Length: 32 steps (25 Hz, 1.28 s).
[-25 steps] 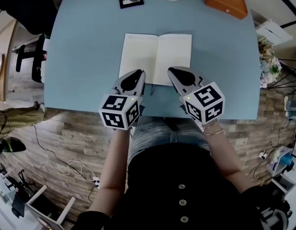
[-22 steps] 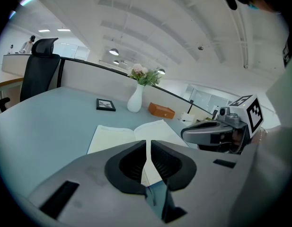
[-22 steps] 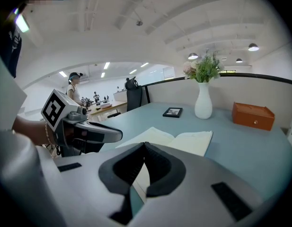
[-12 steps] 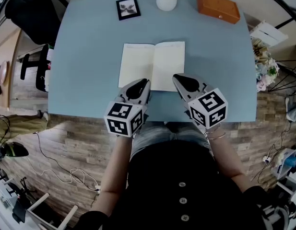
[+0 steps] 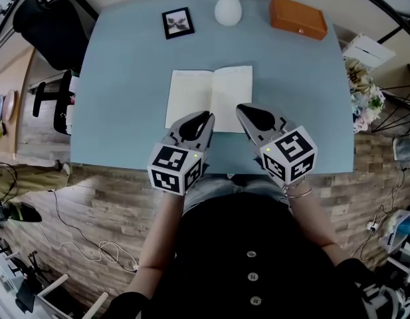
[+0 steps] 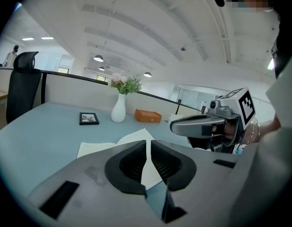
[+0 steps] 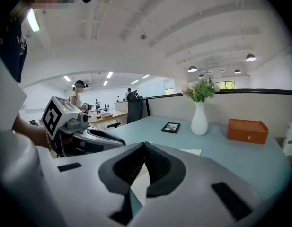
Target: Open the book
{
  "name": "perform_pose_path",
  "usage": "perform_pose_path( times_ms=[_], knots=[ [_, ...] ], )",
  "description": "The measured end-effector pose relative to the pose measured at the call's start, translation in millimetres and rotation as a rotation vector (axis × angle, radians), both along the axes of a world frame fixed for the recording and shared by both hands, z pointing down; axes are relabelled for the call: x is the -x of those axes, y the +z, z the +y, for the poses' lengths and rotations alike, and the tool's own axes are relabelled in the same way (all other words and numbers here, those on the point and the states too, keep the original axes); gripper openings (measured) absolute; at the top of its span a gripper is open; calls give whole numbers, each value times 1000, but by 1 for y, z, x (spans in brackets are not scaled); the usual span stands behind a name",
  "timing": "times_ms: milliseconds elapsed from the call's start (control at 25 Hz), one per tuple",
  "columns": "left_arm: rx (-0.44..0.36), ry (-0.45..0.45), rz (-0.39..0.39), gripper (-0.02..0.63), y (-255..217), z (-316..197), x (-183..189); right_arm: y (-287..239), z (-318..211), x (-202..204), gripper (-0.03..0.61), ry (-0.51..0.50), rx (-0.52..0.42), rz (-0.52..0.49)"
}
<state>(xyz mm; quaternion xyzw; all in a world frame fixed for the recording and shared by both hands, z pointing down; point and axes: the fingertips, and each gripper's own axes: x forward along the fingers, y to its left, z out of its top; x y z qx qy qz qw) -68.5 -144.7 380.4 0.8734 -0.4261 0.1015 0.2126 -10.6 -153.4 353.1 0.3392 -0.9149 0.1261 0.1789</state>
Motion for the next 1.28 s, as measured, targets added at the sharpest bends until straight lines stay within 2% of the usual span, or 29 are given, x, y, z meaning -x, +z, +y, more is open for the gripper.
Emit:
perform_pose_path(
  times_ms=[160,560,760,1280],
  knots=[
    [-27,21,-34,31,-7,2,-1,-6,5,5,3,-15,-12,-21],
    [-64,27,-46,31,-18,7,-3,-17,14,12,3,-43,-23,-79],
    [-112,-4,-70,15,-24,8,-1,-21,17,12,3,-56,-38,-95],
    [-107,25,-68,11,-21,11,-13,-21,16,7,3,-73,-46,-93]
  ],
)
